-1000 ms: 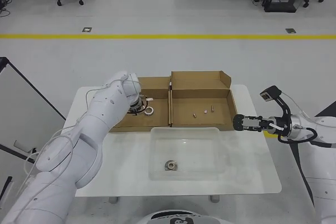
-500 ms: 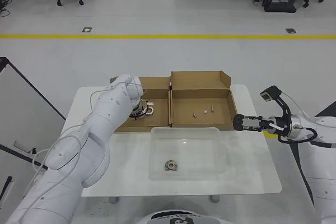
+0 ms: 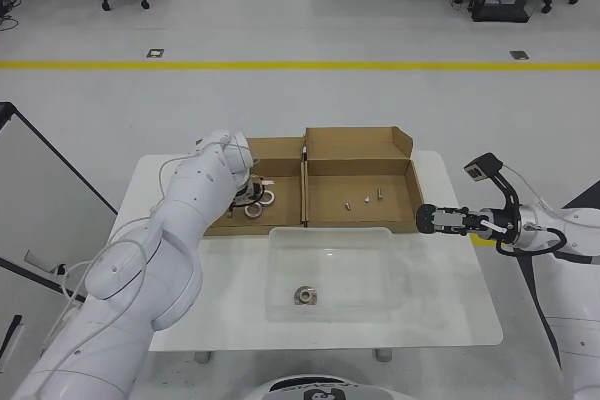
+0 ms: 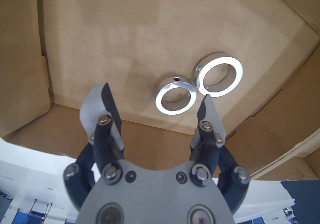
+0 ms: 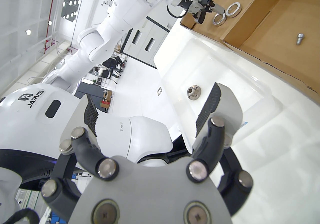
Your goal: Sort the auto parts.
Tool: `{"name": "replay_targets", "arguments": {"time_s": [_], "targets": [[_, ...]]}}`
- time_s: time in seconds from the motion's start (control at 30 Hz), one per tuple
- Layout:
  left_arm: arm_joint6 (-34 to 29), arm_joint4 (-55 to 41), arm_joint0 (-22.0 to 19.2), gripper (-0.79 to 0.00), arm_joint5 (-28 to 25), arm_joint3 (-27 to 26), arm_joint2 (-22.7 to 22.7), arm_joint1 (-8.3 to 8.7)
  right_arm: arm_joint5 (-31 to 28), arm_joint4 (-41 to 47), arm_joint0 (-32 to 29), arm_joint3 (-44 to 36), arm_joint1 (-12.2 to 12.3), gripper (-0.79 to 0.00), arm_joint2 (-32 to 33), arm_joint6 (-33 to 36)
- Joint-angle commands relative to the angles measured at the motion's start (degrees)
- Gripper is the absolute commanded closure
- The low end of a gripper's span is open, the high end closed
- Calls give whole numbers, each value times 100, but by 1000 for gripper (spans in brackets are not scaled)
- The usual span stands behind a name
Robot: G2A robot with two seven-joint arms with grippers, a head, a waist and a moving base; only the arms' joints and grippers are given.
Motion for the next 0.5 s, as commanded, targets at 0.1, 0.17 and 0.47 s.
{"name": "replay_targets", "arguments": {"time_s": [0.1, 0.17, 0.47], "targets": [[259, -172, -159, -785, -365, 71, -175, 72, 0, 0, 0, 0, 0, -785, 0, 0], [330, -205, -202, -785, -546, 42, -227, 109, 0, 0, 0, 0, 0, -785, 0, 0], [331, -172, -227, -785, -1892, -400, -425, 402, 0, 0, 0, 0, 0, -785, 0, 0]]}}
